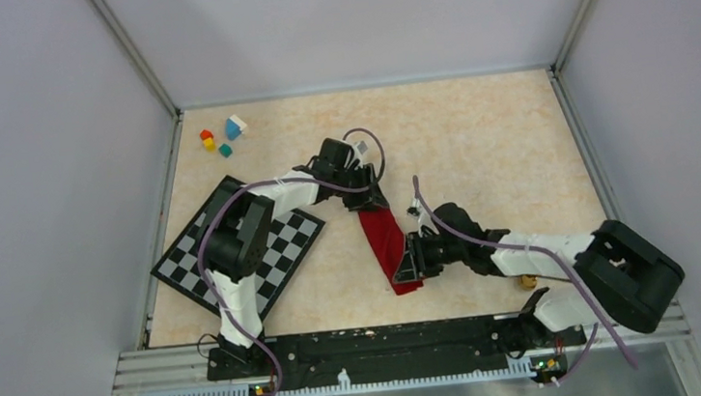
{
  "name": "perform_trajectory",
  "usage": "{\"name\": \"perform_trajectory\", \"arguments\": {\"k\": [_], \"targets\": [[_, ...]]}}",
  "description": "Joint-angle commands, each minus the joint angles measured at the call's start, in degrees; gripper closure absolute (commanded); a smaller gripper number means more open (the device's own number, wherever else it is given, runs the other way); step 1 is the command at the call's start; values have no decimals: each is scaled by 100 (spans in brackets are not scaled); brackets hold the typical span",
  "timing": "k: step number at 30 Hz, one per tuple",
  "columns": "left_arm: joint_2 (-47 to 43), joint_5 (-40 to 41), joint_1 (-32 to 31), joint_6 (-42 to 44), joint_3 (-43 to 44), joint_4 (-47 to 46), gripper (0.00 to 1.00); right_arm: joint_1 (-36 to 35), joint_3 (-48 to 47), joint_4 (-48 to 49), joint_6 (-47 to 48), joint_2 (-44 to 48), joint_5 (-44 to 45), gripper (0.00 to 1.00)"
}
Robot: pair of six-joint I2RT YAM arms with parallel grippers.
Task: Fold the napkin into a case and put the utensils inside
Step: Smooth out the smaller rectangle-folded napkin at the center of the board, then move the smaller rectangle folded napkin to the corner of the board.
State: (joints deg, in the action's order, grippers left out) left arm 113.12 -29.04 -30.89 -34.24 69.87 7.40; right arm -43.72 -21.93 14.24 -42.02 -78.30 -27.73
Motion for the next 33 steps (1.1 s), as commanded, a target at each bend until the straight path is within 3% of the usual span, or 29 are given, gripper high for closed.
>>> {"name": "perform_trajectory", "arguments": {"k": [1,4,10,13,21,28,32,33], "targets": [[-373,452,50,402,252,376,48,-46,-584,-1272,458,892,476,65],[-523,347,47,390,272,400,46,-35,-435,-1124,439,829,432,64],[-691,313,46,306,-10,290,44,-232,322,178,-22,-61,412,66],[-936,377,40,328,-136,334,43,-310,209,181,-63,-194,405,67],[-2334,1027,57,312,-662,810,42,-312,-978,-2118,1094,931,1140,50],[-5038,2707,57,-358,-2244,1013,34,-494,-1978,-3475,1595,673,2432,47],[-6520,3267,63,-492,-2827,1312,32,-678,-2650,-3835,1504,9,3032,81],[-6770,3328,59,-495,-2932,1363,32,-760,-2853,-3889,1470,-152,3169,85]]}}
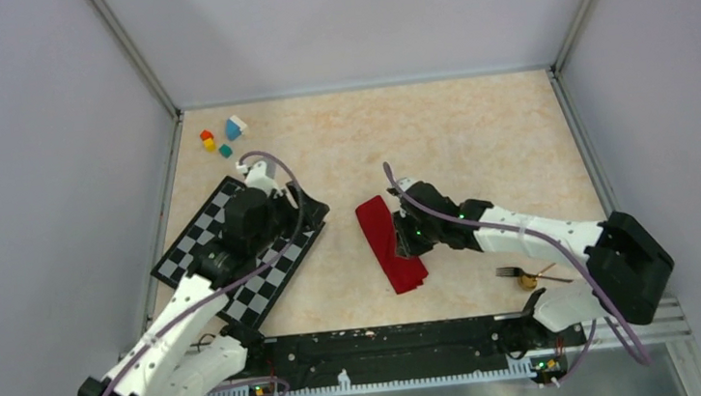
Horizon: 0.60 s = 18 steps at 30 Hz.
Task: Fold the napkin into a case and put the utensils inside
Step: Move the smaller rectangle folded napkin to the corner of the board.
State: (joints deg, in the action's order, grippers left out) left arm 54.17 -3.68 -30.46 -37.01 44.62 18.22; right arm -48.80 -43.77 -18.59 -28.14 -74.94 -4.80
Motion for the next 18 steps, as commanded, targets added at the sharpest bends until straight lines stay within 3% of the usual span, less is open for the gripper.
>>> {"name": "perform_trajectory", "arguments": {"k": [1,6,13,18], "targets": [[-1111,839,20,-224,-486,332,32,-321,-800,-644,41,-628,988,88],[-1582,896,15,-143,-431,796,31,-429,-1139,-679,-507,-1483,1311,100],[-1699,688,19,-75,-301,736,31,-423,-1223,-296,-2257,-2388,1674,100],[-1748,682,19,-11,-234,729,31,3,-1435,-132,-3114,-2935,1790,100]]}}
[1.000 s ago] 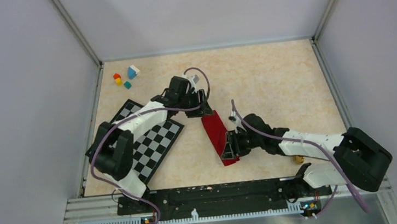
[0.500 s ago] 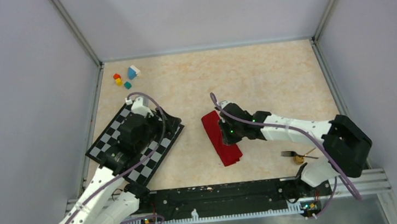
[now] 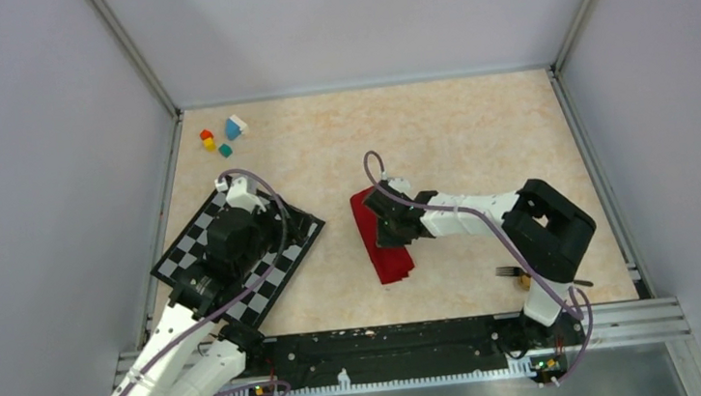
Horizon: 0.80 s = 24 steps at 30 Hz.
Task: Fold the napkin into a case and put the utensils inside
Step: Move the smaller rectangle folded napkin to the corner of the board.
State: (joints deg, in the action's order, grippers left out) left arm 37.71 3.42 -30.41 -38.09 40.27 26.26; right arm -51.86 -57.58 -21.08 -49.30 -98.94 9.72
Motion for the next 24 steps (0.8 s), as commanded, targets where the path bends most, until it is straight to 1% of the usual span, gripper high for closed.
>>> {"name": "perform_trajectory", "arguments": {"k": [1,3,6,9,12,16,18,24], "targets": [[-124,-22,13,113,222,-58,31,462,-15,275,-1126,-580,258,100],[-161,4,15,149,256,-37,31,824,96,633,-1376,-604,73,100],[-177,80,12,204,286,8,30,1220,-71,855,-1515,-764,142,100],[-141,115,19,251,312,1,30,1673,-529,907,-1371,-1148,77,100],[-55,113,13,315,359,-13,29,2103,-1010,956,-1317,-1519,-203,100],[74,99,10,327,353,-121,29,2428,-1571,973,-1462,-1967,-168,100],[154,78,16,335,353,-191,29,2603,-1670,1172,-1606,-2145,-283,100],[482,2,23,411,397,-341,29,3003,-1863,1318,-1910,-2500,-79,100]]}}
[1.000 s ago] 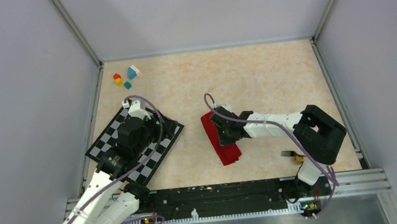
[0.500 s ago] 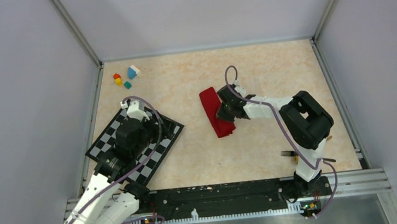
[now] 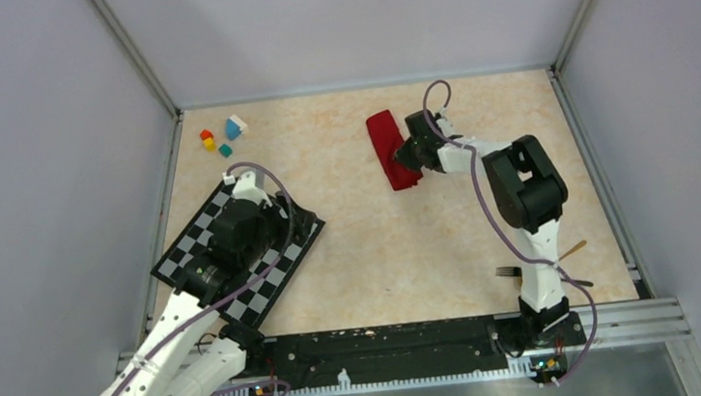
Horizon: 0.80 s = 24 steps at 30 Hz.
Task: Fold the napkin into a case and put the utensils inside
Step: Move the smaller rectangle folded napkin to the corner of the board.
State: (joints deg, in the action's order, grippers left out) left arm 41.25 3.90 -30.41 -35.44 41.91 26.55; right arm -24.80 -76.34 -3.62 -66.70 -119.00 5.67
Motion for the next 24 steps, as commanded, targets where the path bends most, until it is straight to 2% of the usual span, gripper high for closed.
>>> {"name": "perform_trajectory", "arguments": {"k": [1,4,9,15,24], "targets": [[171,-54,19,151,227,-408,29,360,24,-385,-250,-520,319,100],[323,-101,18,153,212,-534,29,472,114,-161,-432,-567,289,100],[521,-238,19,132,229,-695,28,470,-313,-31,-497,-870,145,100],[559,-261,20,125,247,-741,28,184,-685,89,-643,-1104,172,100],[442,-260,20,130,272,-650,28,24,-959,205,-334,-998,-53,100]]}}
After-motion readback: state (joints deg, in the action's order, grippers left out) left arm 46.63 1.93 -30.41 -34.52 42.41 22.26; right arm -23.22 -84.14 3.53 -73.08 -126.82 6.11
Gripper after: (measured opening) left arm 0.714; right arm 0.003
